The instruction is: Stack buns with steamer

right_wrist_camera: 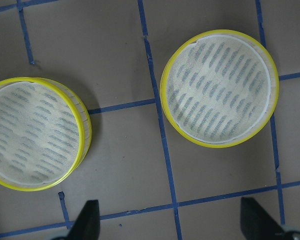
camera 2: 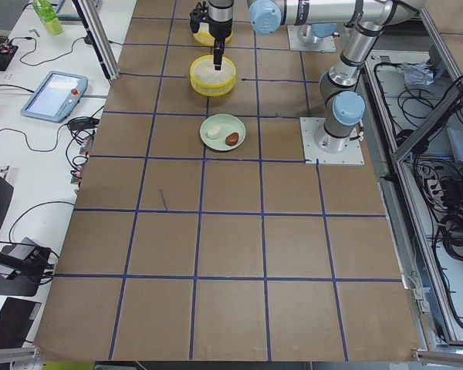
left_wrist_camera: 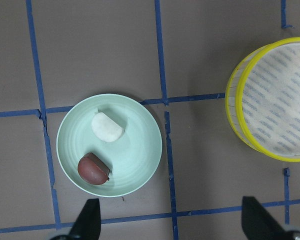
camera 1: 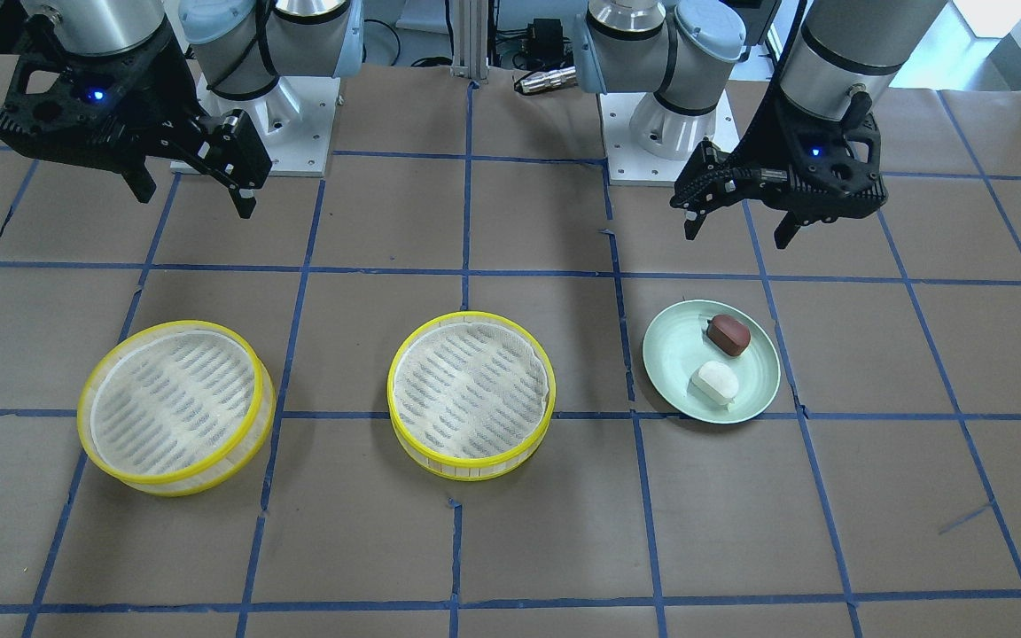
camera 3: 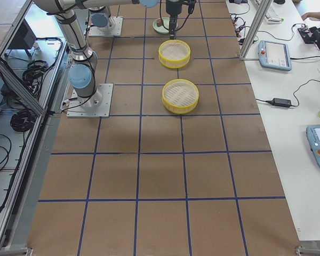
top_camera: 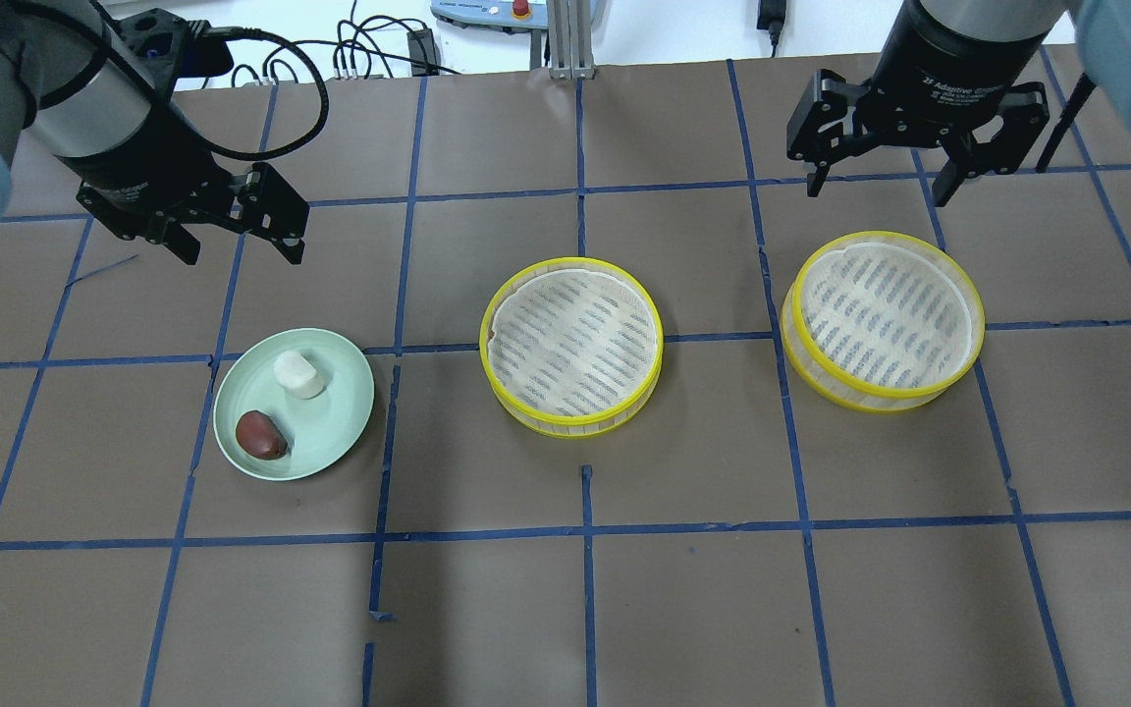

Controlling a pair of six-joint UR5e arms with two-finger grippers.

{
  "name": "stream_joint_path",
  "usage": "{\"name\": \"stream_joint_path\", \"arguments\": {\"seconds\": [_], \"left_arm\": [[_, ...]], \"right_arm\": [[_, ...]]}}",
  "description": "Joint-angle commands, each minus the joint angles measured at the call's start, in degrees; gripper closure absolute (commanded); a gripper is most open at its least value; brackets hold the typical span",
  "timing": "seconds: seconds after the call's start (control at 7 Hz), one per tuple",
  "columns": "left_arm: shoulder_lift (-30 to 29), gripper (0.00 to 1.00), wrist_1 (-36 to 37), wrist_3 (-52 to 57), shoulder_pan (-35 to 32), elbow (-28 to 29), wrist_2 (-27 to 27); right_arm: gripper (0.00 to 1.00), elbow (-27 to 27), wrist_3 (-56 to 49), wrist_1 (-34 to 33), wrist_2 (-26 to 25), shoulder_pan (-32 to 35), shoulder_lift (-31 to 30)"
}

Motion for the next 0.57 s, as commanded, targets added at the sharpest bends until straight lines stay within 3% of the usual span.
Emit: {"name": "stream_joint_path", "arguments": {"seconds": [0.0,0.43], "left_arm": [[0.21,0.0,-0.17,0.1,-0.04,-0.05,0.35],[0.91,0.0,-0.97,0.36,0.14,-0.31,0.96]], "right_arm": [[0.0,0.03,-0.01,0.3,0.09,-0.04,0.0],[0.0,0.21,-0.09,0.3,0.09,-0.21,0.0]]}}
